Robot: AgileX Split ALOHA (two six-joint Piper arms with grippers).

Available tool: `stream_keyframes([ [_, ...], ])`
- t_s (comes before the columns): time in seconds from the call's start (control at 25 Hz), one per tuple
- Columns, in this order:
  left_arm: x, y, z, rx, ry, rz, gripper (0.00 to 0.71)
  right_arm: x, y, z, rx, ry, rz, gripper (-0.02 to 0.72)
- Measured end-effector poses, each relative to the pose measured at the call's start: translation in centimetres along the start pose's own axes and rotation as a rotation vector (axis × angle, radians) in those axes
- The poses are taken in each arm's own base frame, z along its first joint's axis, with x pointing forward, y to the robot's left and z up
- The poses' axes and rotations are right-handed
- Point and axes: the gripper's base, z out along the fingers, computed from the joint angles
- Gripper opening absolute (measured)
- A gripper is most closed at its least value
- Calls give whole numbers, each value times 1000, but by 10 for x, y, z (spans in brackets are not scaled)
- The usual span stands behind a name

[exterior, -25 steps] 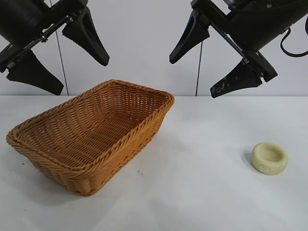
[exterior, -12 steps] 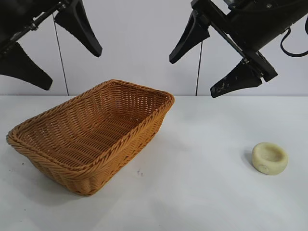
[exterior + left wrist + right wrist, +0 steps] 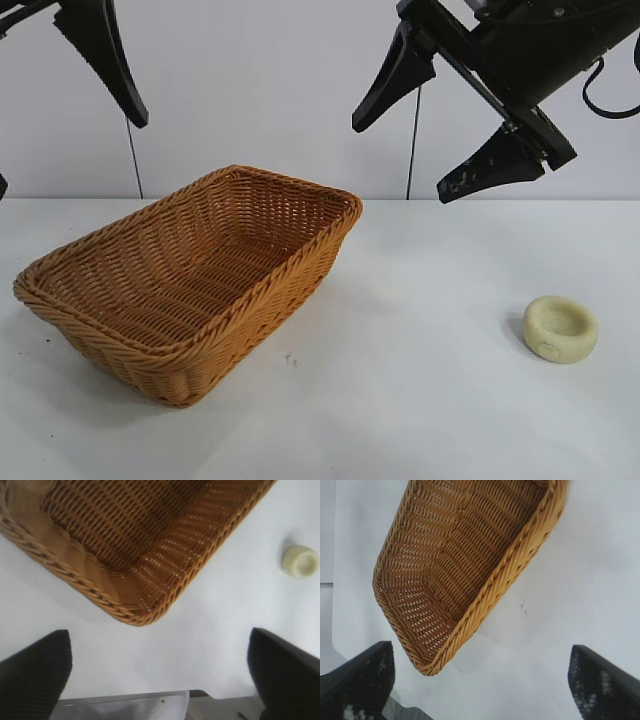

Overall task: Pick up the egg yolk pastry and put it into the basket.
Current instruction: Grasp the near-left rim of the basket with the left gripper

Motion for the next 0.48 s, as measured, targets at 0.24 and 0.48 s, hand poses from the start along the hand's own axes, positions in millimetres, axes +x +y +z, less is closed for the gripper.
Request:
stream_keyframes([
  [0.24, -1, -3, 3, -55, -128, -185, 683, 0, 0, 0, 0, 0, 0, 675],
  [0.48, -9, 4, 16, -121, -182, -341, 683, 0, 0, 0, 0, 0, 0, 675],
])
